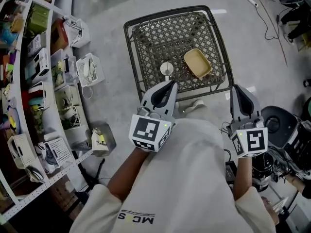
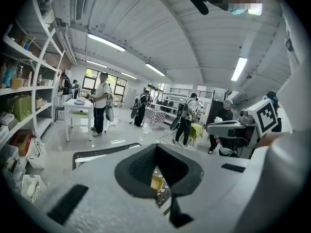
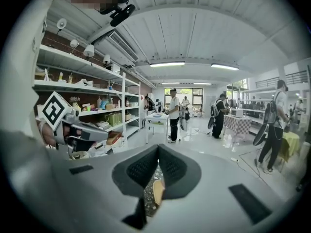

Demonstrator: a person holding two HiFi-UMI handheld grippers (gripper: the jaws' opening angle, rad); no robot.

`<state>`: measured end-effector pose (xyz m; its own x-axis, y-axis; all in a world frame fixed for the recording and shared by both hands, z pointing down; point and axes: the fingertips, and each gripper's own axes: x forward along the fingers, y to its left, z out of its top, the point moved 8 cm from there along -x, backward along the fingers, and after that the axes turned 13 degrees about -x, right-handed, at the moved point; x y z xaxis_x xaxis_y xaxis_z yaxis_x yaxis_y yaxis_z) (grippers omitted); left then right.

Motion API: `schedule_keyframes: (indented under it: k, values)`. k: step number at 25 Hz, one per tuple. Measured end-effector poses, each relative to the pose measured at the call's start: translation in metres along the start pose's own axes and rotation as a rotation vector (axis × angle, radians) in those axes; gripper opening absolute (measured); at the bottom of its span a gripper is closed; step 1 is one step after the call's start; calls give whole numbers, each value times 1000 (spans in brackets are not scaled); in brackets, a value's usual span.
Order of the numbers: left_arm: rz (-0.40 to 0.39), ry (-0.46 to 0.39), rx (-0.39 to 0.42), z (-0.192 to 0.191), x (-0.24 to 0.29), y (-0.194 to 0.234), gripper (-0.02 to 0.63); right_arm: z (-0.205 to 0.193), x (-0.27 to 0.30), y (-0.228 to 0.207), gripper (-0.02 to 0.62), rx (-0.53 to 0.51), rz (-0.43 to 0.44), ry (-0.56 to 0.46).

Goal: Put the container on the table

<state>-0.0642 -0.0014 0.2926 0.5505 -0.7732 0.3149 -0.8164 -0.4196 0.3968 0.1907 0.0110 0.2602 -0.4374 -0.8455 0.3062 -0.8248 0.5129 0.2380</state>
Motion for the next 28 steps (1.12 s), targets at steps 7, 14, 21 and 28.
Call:
schedule_keyframes:
  k: [7,14,21,28]
  values:
    - [-9,-9,5,1,-7,0,23,-8,-2,5,18,96,-19,-9]
    - [-14,-20,10,5,-6,1,23,-6,0,9,18,74,-4,-9]
    - [-15,-14,9,4,-4,6,23,-5,7,10,18,70,1,-7]
    - [-18,-8,5,2,-6,10,23,-6,6,14,18,80,-5,3]
